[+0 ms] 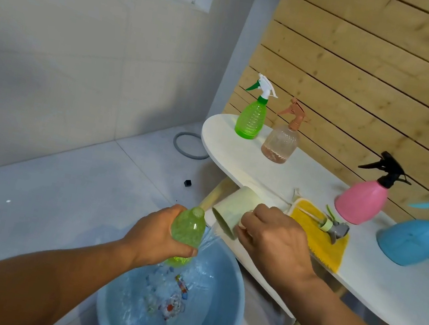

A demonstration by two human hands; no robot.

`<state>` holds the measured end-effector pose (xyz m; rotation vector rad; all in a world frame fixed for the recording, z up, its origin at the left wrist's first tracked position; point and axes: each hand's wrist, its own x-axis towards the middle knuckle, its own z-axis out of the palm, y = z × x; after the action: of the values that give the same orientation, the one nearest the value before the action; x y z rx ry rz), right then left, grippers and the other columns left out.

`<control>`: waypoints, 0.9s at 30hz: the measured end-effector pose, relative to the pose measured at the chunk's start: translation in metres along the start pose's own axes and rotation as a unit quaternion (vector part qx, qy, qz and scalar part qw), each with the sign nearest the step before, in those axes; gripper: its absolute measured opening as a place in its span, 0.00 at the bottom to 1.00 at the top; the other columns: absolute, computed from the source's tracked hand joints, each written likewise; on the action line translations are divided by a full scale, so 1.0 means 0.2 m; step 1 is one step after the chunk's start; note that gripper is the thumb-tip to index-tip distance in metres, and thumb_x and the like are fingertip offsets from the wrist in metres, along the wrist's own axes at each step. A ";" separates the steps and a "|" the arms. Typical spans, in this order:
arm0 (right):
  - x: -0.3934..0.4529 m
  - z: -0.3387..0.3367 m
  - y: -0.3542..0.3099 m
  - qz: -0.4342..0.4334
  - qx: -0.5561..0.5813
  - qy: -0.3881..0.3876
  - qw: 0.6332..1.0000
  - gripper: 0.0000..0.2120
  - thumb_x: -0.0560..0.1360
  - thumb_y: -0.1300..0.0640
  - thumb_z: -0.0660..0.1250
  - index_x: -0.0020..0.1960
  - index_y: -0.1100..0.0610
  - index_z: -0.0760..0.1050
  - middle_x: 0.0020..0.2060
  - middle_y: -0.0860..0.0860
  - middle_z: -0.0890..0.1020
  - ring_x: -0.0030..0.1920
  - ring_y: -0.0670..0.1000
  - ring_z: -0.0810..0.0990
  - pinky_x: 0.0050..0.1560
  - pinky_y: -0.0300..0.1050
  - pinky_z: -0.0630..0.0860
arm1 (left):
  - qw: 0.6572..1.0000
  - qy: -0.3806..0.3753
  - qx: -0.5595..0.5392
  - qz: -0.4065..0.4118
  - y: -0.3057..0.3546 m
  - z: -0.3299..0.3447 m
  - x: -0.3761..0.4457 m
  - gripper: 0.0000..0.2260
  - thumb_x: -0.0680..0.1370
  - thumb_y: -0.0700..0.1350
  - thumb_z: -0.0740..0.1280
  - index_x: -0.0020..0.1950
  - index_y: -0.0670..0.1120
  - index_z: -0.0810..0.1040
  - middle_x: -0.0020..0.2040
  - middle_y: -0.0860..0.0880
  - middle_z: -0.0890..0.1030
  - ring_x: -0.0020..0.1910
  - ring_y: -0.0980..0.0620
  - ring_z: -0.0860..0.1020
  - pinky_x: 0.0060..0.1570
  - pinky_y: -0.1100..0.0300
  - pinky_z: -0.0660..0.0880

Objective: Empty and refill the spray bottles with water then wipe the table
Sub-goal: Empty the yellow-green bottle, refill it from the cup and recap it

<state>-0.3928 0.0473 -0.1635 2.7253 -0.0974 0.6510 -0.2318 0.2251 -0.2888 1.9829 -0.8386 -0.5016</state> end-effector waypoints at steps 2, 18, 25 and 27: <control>0.00 -0.01 -0.01 -0.031 -0.017 0.006 0.999 0.12 0.71 0.59 0.75 0.34 0.56 0.74 0.31 0.53 0.74 0.30 0.57 0.73 0.26 0.48 0.69 | 1.000 0.001 0.000 -0.001 0.00 0.01 0.00 0.34 0.58 0.67 0.80 0.60 0.61 0.76 0.50 0.60 0.83 0.49 0.59 0.82 0.51 0.55 0.82; 0.33 -0.02 0.17 0.424 0.457 0.091 0.777 0.13 0.75 0.45 0.72 0.40 0.55 0.78 0.29 0.44 0.80 0.31 0.46 0.74 0.35 0.45 0.70 | 0.999 0.020 -0.034 0.014 0.07 -0.03 0.00 0.30 0.62 0.64 0.82 0.60 0.64 0.76 0.53 0.62 0.83 0.53 0.61 0.81 0.55 0.53 0.81; 0.67 0.16 0.28 0.530 0.590 0.049 0.607 0.11 0.78 0.49 0.71 0.44 0.54 0.76 0.44 0.51 0.80 0.34 0.51 0.70 0.32 0.43 0.69 | 0.998 0.019 -0.048 0.029 0.12 -0.09 0.07 0.31 0.62 0.63 0.82 0.62 0.62 0.76 0.54 0.60 0.83 0.54 0.59 0.81 0.56 0.49 0.81; 0.73 0.22 0.29 0.539 0.606 0.041 0.583 0.10 0.79 0.50 0.71 0.45 0.55 0.75 0.44 0.52 0.78 0.31 0.50 0.67 0.29 0.42 0.68 | 0.998 0.018 -0.052 0.032 0.13 -0.10 0.10 0.31 0.62 0.63 0.81 0.62 0.62 0.76 0.55 0.59 0.83 0.55 0.58 0.81 0.57 0.49 0.81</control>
<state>-0.2509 -0.0199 -0.1168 3.5290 -2.1795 1.5867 -0.2150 0.2135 -0.2565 1.8587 -0.8342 -0.4610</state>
